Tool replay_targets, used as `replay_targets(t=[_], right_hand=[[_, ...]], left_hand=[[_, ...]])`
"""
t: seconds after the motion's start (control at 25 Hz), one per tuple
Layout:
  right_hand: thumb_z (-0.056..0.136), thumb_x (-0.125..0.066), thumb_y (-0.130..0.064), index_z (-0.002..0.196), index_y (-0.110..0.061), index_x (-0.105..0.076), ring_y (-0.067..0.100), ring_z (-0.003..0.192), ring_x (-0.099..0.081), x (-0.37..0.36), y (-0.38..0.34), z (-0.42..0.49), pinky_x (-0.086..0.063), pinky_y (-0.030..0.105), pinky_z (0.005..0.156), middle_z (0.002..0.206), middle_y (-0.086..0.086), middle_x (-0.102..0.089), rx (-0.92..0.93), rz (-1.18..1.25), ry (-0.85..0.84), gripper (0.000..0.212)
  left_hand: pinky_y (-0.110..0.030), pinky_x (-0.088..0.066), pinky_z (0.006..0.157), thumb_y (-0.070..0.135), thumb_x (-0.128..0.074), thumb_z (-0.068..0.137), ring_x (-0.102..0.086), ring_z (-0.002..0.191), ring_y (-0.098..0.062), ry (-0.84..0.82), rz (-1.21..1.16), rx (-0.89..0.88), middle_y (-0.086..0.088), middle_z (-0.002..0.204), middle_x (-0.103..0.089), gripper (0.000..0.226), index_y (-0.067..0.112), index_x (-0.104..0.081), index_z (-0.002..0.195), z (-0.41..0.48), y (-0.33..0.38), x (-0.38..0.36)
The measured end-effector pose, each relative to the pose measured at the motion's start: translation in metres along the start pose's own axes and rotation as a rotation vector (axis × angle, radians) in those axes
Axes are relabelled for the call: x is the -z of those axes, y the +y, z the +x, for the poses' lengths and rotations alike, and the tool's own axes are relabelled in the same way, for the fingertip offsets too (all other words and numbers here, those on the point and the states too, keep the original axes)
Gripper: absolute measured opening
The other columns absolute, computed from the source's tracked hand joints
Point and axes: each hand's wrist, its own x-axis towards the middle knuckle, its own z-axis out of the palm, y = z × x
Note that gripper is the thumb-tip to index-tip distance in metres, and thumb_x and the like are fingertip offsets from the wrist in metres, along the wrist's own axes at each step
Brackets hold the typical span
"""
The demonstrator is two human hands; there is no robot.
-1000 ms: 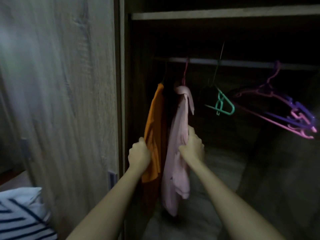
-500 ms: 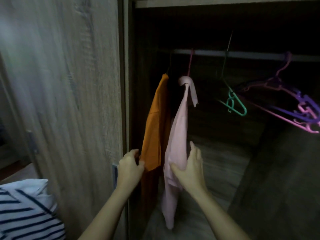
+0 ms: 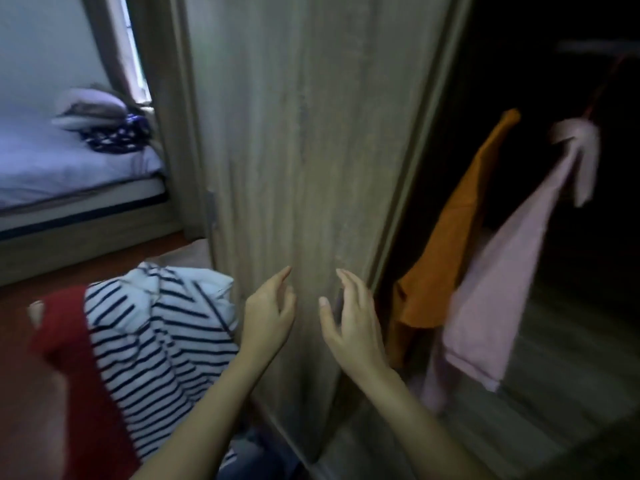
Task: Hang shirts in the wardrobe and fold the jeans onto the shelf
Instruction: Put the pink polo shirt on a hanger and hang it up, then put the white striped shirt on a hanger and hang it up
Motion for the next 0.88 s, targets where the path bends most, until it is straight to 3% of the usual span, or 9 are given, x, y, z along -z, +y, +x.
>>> replay_targets(t=[0.12,0.24,0.32,0.4,0.48,0.6,0.8,0.88], right_hand=[[0.09,-0.037,-0.043,0.135,-0.008,-0.044,0.017,0.127,-0.043,-0.07,-0.037,0.004,-0.023,0.015,0.104,0.136,0.008,-0.048,0.016,0.073,-0.081,0.057],[0.09,-0.04,-0.041,0.131,-0.004,-0.046,0.014,0.122,-0.042,-0.14,-0.08,0.01,-0.02,0.008,0.103,0.132,0.01,-0.05,0.052,0.171,-0.16,0.056],[0.09,-0.035,-0.051,0.133,-0.006,-0.044,0.015,0.124,-0.042,-0.184,-0.104,0.016,-0.027,0.016,0.106,0.135,0.008,-0.048,0.058,0.182,-0.248,0.063],[0.087,-0.021,-0.068,0.136,-0.008,-0.04,0.019,0.128,-0.04,-0.216,-0.111,0.019,-0.033,0.03,0.108,0.139,0.007,-0.044,0.042,0.175,-0.319,0.08],[0.084,-0.017,-0.072,0.137,-0.01,-0.04,0.019,0.129,-0.039,-0.251,-0.125,0.026,-0.033,0.033,0.109,0.14,0.006,-0.044,0.017,0.14,-0.353,0.084],[0.086,-0.029,-0.056,0.133,-0.011,-0.044,0.018,0.124,-0.045,-0.288,-0.149,0.039,-0.037,0.034,0.106,0.135,0.005,-0.05,0.0,0.093,-0.364,0.067],[0.088,-0.041,-0.056,0.125,-0.015,-0.052,0.024,0.115,-0.049,-0.326,-0.171,0.061,-0.038,0.037,0.097,0.122,0.002,-0.056,-0.011,-0.217,-0.36,0.057],[0.092,-0.047,-0.039,0.119,-0.018,-0.055,0.026,0.111,-0.05,-0.332,-0.178,0.069,-0.036,0.037,0.094,0.115,0.001,-0.059,0.001,-0.299,-0.349,0.036]], left_hand=[[-0.027,-0.04,0.094,0.019,-0.05,0.094,-0.057,0.115,-0.023,-0.039,0.163,0.091,-0.011,0.127,-0.061,0.041,0.009,-0.05,0.134,0.007,-0.057,0.052],[-0.025,-0.035,0.101,0.026,-0.046,0.096,-0.049,0.125,-0.021,-0.119,0.297,0.111,-0.009,0.139,-0.05,0.045,0.011,-0.044,0.139,0.018,-0.123,0.115],[-0.027,-0.028,0.108,0.039,-0.038,0.094,-0.04,0.134,-0.022,-0.169,0.415,0.107,-0.01,0.146,-0.041,0.056,0.009,-0.041,0.14,0.028,-0.171,0.153],[-0.037,-0.028,0.111,0.049,-0.026,0.089,-0.035,0.137,-0.028,-0.19,0.567,0.066,-0.013,0.148,-0.037,0.068,0.006,-0.04,0.14,0.037,-0.204,0.181],[-0.044,-0.026,0.111,0.058,-0.016,0.086,-0.026,0.141,-0.028,-0.224,0.685,0.103,-0.011,0.152,-0.03,0.078,0.008,-0.034,0.143,0.047,-0.239,0.211],[-0.042,-0.021,0.113,0.069,0.0,0.083,-0.021,0.143,-0.022,-0.323,0.762,0.142,-0.007,0.155,-0.025,0.09,0.012,-0.025,0.147,0.053,-0.275,0.236],[-0.042,-0.042,0.099,0.055,-0.005,0.095,-0.047,0.129,-0.028,-0.381,0.73,0.17,-0.015,0.141,-0.047,0.078,0.003,-0.043,0.138,0.049,-0.285,0.236],[-0.04,-0.041,0.099,0.056,-0.003,0.094,-0.046,0.13,-0.028,-0.369,0.735,0.149,-0.015,0.142,-0.046,0.08,0.002,-0.043,0.138,0.048,-0.289,0.237]])
